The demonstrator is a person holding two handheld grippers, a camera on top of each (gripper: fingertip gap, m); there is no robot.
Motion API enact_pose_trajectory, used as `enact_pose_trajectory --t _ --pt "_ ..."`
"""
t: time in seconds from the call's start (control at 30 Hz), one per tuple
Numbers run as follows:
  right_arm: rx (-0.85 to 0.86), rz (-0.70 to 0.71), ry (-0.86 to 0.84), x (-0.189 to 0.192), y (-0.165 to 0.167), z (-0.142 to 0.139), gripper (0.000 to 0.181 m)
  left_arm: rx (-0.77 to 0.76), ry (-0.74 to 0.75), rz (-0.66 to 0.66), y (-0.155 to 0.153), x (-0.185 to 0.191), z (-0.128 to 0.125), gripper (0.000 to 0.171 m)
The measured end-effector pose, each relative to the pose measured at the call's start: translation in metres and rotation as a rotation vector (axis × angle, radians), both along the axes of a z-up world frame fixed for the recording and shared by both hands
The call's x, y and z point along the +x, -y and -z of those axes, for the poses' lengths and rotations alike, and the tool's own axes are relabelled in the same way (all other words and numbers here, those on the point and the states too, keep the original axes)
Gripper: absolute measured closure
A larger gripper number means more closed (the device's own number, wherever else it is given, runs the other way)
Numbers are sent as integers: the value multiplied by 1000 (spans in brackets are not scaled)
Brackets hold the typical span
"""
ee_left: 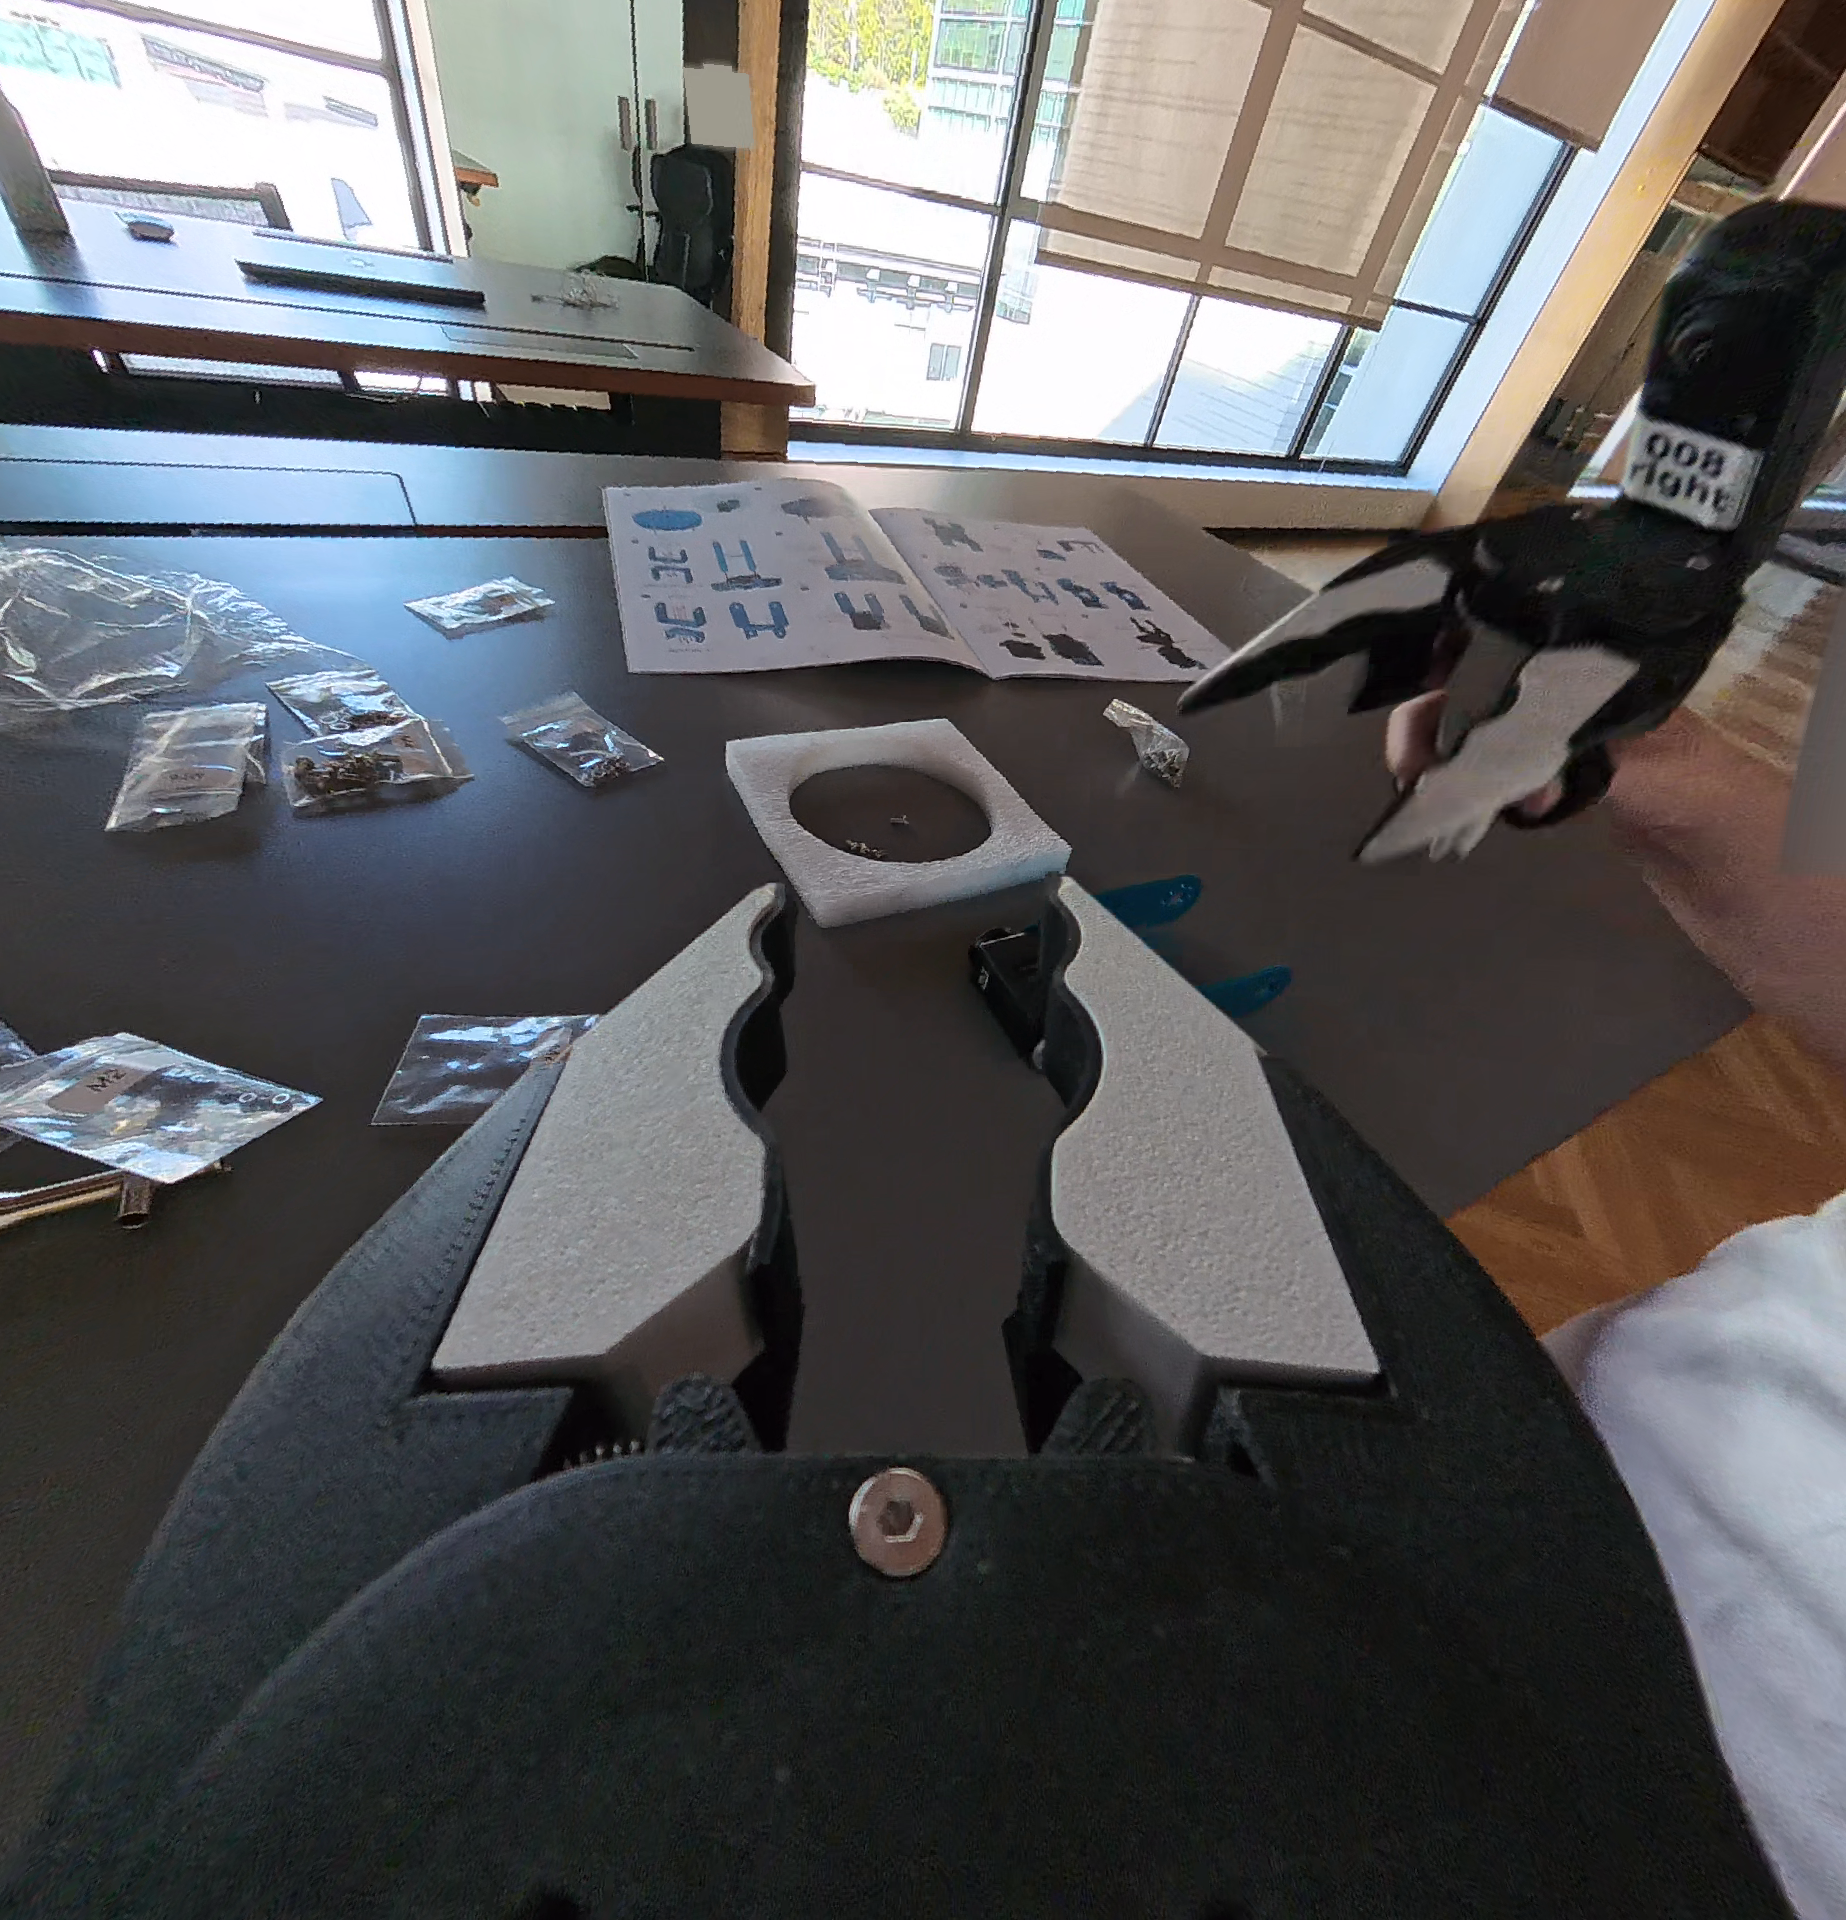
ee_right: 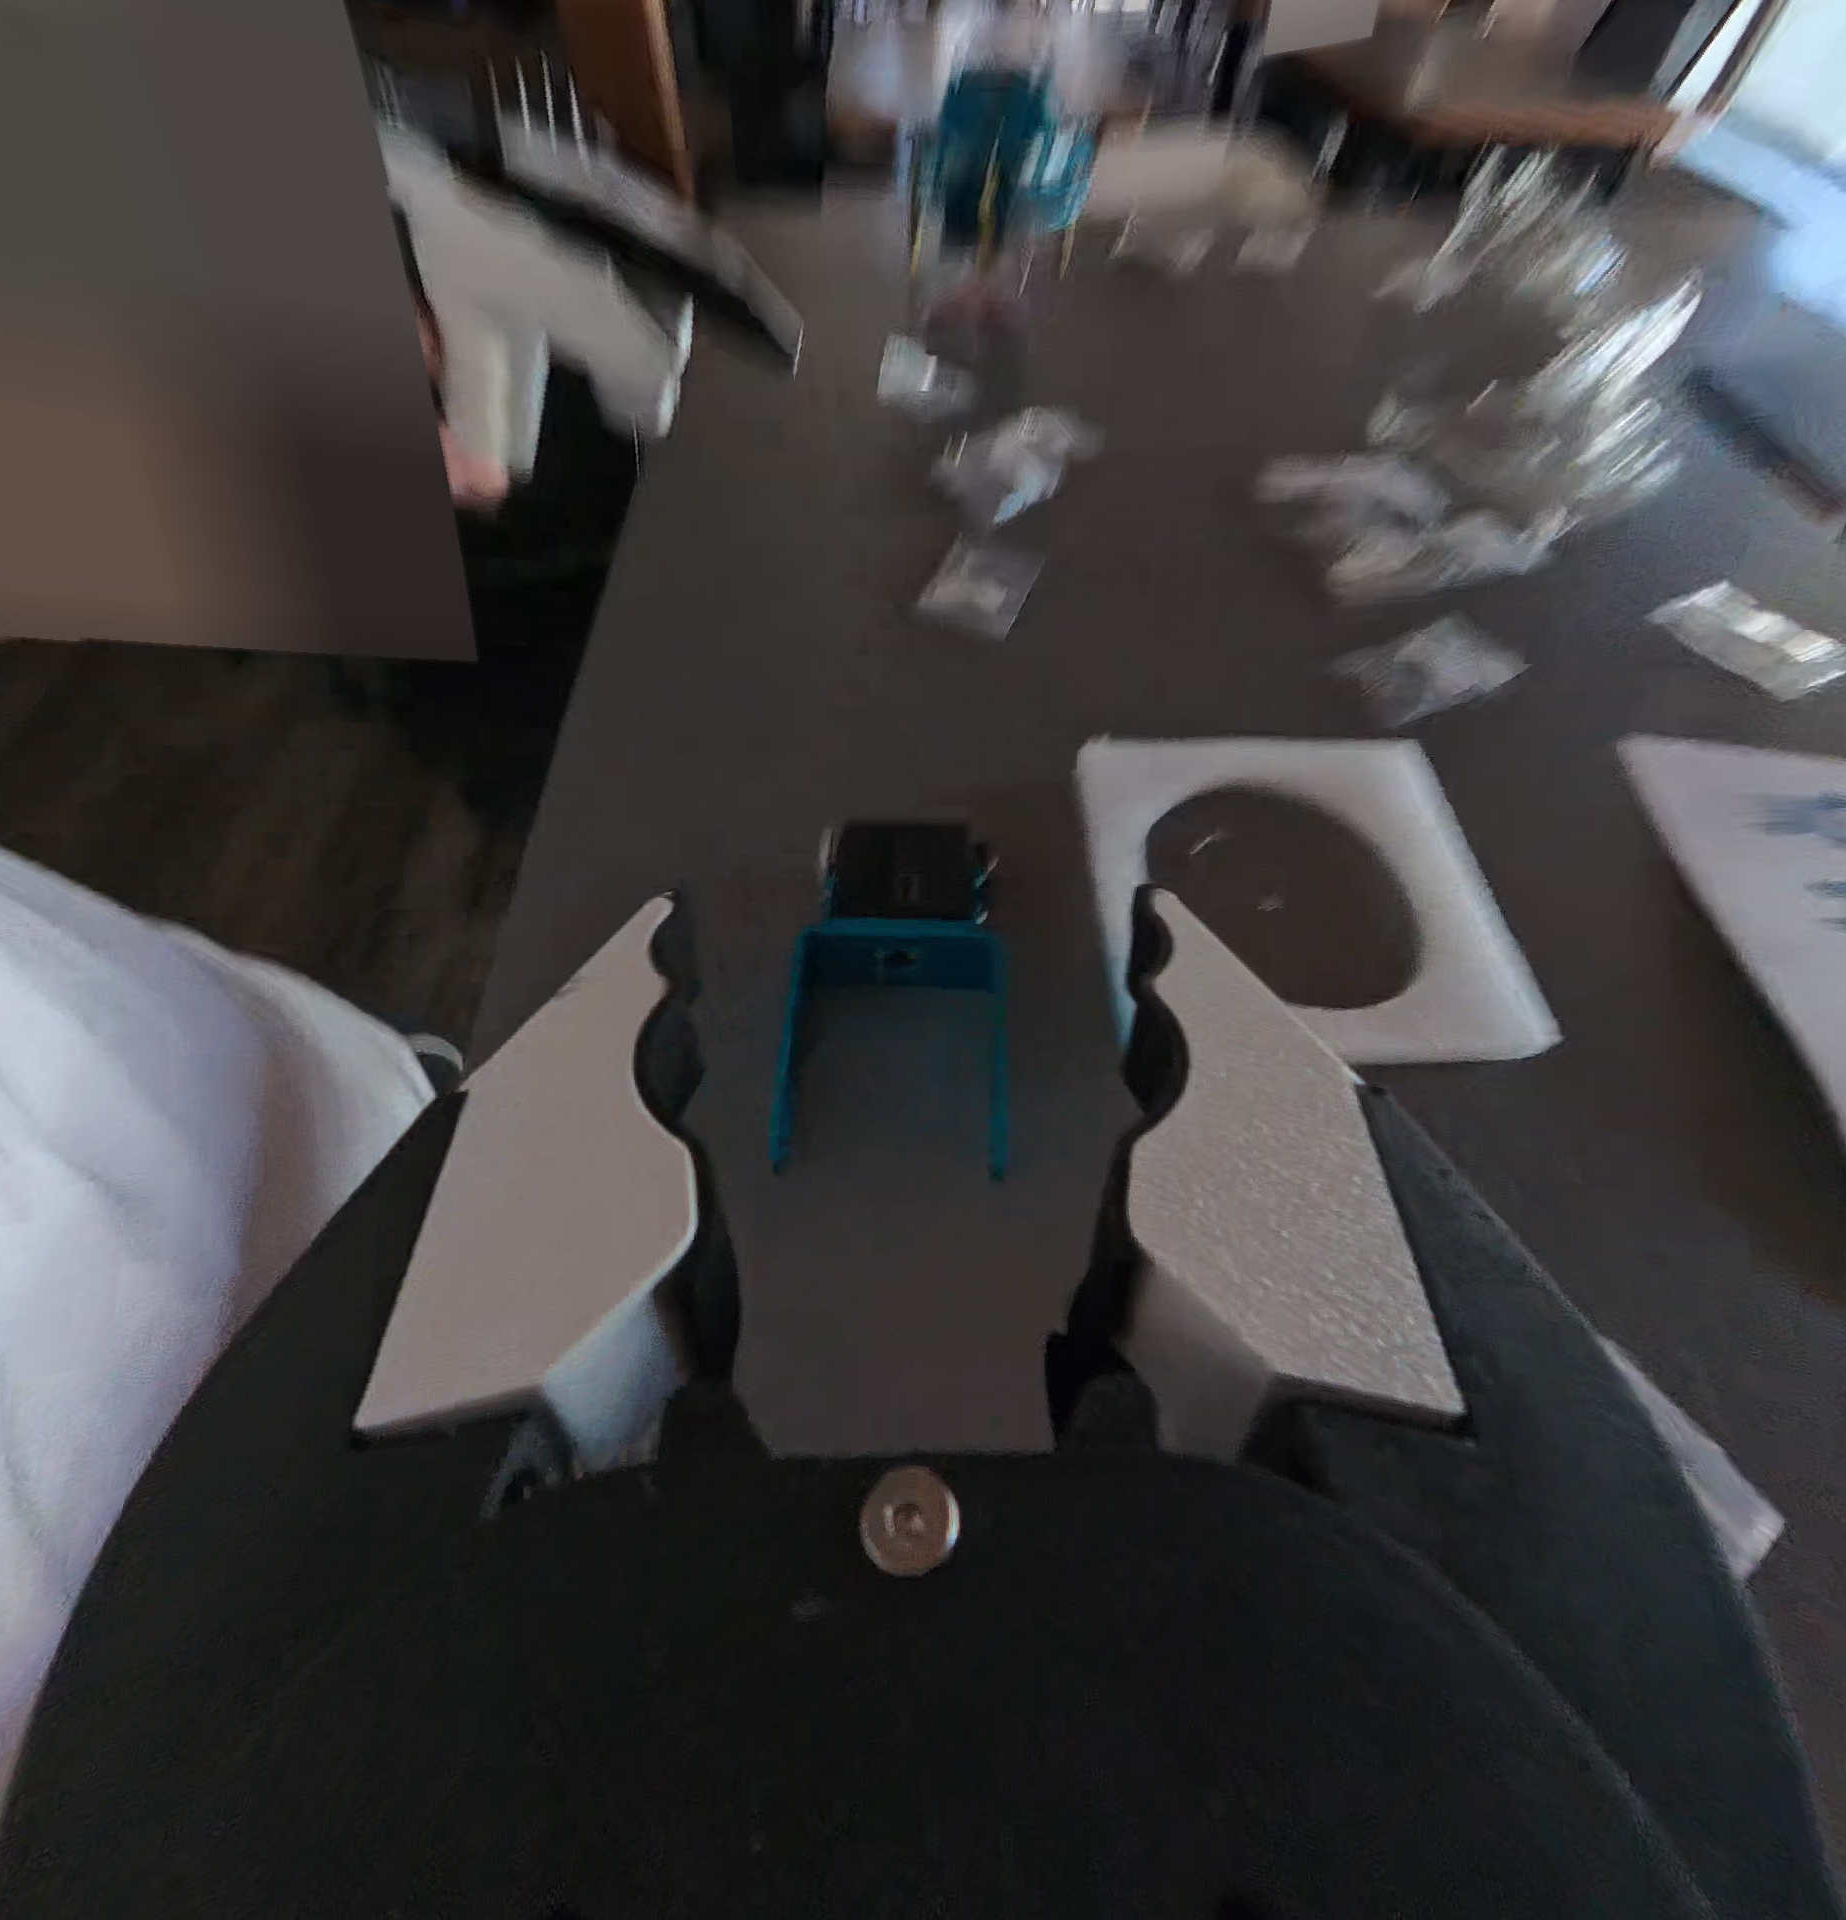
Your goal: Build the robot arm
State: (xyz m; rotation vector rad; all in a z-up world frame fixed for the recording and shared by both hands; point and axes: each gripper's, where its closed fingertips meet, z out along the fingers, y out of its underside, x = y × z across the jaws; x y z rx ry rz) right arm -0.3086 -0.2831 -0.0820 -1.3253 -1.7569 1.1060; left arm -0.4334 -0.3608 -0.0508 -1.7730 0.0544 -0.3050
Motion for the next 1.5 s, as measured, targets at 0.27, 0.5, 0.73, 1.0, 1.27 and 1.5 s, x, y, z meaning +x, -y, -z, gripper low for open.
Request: enact_pose_trajectory --t 0.27,0.5,0.73,1.0,1.27,1.5 --pt "116 12 412 -12 8 81 90 -68 111 85 -8 12 7 128" --pt "355 7 344 -13 8 75 114 -276 355 335 -25 44 42 123" --pt "949 1 28 -17 18 53 116 -413 401 572 -44 65 72 118" --pt "1206 22 -113 -20 23 48 116 -498 205 781 -51 78 87 123" --pt "1217 -10 -69 -18 20 49 116 -445 -81 914 -49 83 98 144" --pt "893 32 70 -8 14 53 112 -358 -233 862 -50 84 100 150"
